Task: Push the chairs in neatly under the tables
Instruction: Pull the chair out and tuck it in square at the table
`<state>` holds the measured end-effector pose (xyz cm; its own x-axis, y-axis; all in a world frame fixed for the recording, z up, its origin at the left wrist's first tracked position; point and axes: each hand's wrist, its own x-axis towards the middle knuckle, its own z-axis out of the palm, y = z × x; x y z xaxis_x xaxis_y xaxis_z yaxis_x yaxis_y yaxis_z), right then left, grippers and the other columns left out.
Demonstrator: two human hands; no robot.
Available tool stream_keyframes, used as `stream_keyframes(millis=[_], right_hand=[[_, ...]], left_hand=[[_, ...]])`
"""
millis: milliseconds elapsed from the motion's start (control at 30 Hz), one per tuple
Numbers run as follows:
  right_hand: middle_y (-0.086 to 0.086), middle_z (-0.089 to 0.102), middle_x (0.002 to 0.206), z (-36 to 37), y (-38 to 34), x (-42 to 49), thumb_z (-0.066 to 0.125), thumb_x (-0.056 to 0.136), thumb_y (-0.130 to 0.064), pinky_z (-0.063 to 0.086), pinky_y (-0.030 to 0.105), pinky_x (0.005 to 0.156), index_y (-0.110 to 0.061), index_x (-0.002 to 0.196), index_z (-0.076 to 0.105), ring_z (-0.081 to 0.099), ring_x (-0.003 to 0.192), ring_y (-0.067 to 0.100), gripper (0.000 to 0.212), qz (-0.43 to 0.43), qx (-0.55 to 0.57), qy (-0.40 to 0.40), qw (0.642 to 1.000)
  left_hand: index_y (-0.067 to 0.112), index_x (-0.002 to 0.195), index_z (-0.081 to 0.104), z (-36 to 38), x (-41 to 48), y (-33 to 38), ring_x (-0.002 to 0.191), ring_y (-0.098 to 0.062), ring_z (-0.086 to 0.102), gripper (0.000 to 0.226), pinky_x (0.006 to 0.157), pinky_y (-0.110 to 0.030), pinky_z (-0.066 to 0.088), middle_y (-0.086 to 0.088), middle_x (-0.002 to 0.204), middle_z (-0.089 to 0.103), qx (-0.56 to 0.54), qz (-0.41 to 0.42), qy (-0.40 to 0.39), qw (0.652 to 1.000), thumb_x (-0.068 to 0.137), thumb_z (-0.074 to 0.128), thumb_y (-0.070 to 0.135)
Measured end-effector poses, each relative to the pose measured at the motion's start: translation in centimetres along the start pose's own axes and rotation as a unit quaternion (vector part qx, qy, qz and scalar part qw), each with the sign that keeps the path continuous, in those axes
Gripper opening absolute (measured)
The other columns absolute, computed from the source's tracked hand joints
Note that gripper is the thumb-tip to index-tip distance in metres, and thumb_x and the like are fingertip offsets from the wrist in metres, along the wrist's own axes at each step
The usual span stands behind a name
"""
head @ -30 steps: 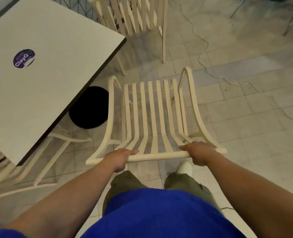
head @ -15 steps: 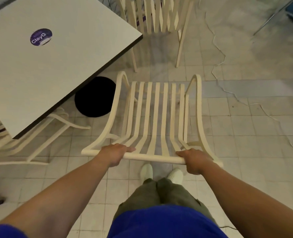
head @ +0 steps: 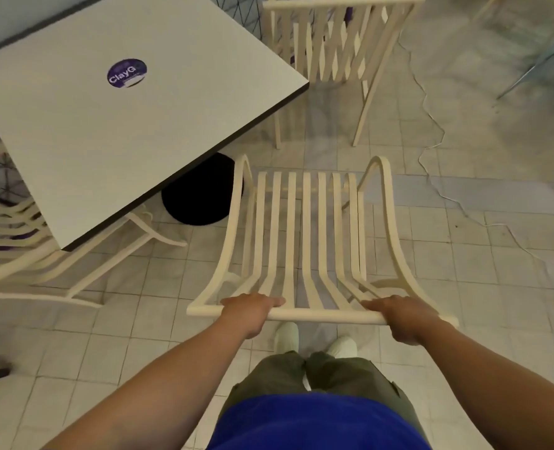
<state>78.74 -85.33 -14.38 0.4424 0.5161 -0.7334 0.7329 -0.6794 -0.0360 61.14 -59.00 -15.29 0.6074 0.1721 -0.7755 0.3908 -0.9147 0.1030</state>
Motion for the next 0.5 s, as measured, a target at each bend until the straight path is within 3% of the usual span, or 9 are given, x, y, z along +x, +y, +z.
stream_keyframes(millis=[400,500], right_hand=[[-0.007,0.054,0.138,-3.4,0.4,3.0,0.062,0.092,-0.014,0.046,0.032,0.100,-0.045,0.148,0.034,0.055,0.119,0.015,0.070,-0.079,-0.085,-0.003,0.993],[-0.007,0.055,0.137,-4.5,1.1,4.0,0.061,0.092,-0.013,0.046,0.031,0.099,-0.043,0.148,0.035,0.056,0.118,0.015,0.069,-0.108,-0.109,0.002,0.988]], left_hand=[[0.054,0.152,0.019,3.2,-2.6,1.3,0.117,-0.030,0.054,0.093,0.102,-0.060,0.041,-0.005,0.134,0.051,-0.113,-0.083,-0.020,0.990,0.091,0.050,-0.009],[0.053,0.153,0.019,3.8,-3.0,2.8,0.115,-0.029,0.055,0.091,0.098,-0.055,0.044,-0.003,0.133,0.052,-0.147,-0.110,-0.004,0.983,0.092,0.051,-0.007]])
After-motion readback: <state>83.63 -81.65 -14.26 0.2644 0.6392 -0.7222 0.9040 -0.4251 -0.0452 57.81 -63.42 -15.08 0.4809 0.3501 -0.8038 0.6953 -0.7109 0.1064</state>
